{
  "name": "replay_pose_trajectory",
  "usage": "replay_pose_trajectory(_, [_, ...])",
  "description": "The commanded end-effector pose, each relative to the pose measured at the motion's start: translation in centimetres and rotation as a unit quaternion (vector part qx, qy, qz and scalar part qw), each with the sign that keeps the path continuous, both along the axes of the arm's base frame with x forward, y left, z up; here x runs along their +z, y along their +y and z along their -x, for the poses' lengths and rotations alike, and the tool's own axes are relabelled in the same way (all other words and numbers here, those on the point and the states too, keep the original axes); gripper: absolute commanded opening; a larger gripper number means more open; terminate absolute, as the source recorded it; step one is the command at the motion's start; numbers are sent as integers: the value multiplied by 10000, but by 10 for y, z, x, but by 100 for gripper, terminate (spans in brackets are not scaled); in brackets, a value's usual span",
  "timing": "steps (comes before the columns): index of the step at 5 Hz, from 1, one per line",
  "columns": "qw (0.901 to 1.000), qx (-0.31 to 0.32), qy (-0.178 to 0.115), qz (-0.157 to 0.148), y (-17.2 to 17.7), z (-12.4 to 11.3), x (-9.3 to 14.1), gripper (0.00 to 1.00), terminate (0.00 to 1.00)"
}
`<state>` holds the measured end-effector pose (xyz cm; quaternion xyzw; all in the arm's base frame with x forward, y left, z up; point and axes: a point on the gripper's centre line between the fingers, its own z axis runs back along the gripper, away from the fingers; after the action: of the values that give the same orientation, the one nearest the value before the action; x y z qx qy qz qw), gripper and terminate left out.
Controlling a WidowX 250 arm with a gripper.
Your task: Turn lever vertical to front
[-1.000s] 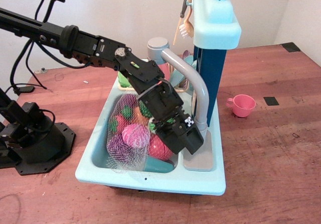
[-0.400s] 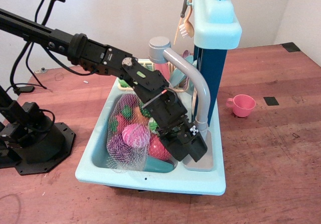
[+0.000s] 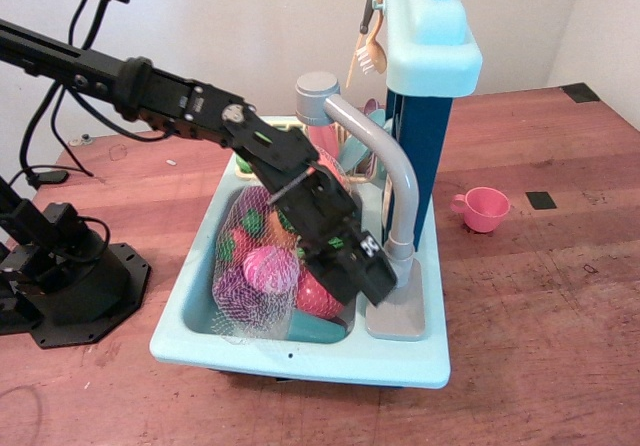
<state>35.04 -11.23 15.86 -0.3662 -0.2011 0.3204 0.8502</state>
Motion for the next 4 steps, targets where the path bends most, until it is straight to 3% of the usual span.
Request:
replay_pose_trajectory(1, [9985, 395, -375, -57, 26, 12, 37, 100, 0])
replay_pose_trajectory(2, [9980, 465, -411, -127, 30, 16, 43, 100, 0])
replay_pose_trajectory(4, [9997, 150, -35, -204, 25, 7, 34, 100, 0])
